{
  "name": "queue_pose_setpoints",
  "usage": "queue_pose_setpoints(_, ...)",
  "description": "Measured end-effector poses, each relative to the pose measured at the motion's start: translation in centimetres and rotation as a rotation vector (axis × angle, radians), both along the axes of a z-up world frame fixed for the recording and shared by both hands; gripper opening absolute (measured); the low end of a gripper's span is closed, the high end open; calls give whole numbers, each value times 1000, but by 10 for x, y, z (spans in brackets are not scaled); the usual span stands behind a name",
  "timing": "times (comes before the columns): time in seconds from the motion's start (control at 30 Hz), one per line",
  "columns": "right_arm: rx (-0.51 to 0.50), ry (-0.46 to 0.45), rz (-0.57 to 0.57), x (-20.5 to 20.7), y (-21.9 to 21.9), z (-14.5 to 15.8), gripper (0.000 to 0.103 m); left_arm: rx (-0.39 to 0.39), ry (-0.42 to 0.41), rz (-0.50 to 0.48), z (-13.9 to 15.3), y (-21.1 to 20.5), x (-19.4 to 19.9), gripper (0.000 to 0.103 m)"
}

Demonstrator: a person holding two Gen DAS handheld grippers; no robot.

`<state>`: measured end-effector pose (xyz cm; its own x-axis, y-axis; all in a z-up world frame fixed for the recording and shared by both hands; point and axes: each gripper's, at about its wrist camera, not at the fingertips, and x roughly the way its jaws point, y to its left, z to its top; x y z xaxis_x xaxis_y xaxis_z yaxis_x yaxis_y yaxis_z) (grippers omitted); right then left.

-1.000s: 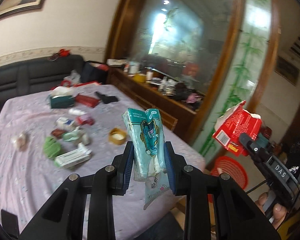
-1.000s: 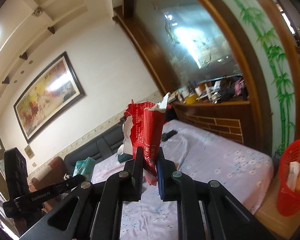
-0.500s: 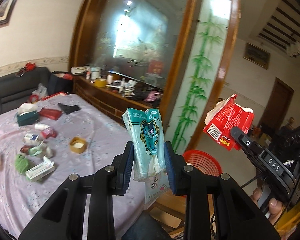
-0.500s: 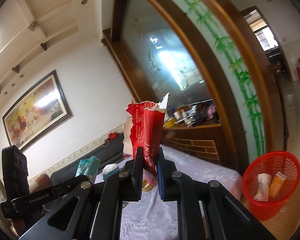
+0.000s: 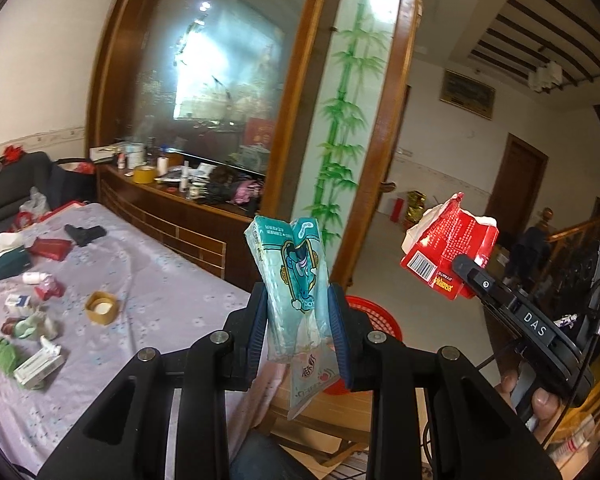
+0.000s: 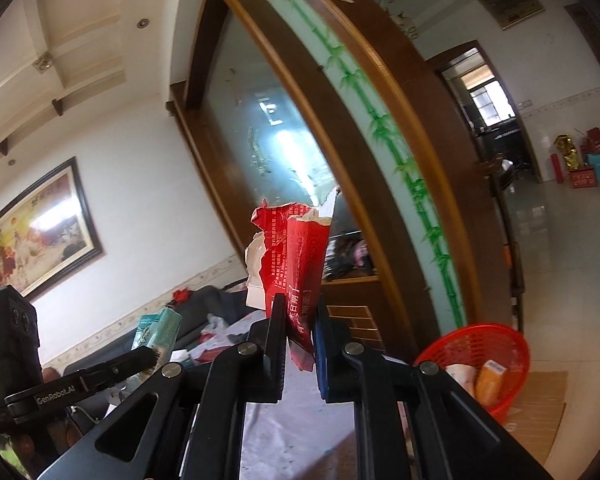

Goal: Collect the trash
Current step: 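Carry both items to the red wastebasket and drop them in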

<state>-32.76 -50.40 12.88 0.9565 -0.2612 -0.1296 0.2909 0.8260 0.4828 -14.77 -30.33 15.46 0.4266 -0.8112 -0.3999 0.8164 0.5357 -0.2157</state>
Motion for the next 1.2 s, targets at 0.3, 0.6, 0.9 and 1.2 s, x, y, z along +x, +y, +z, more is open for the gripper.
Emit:
queue_pose_setpoints(0.3,22,34,-106,-20,-25,-11,12,29,28,-105,-9,-47,2,29)
queue_pose_setpoints(0.6,85,81,-161,-21,-56,-33,12,66,77,-178,-30,-99,10,29)
queue_pose_setpoints(0.9,150,119,-207,-22,-90,-57,12,98,152,-243,-55,-150,22,29)
queue_pose_setpoints(1.2,203,161,-227,-15,-108,-78,12,133,165,-284,-80,-190,29,29)
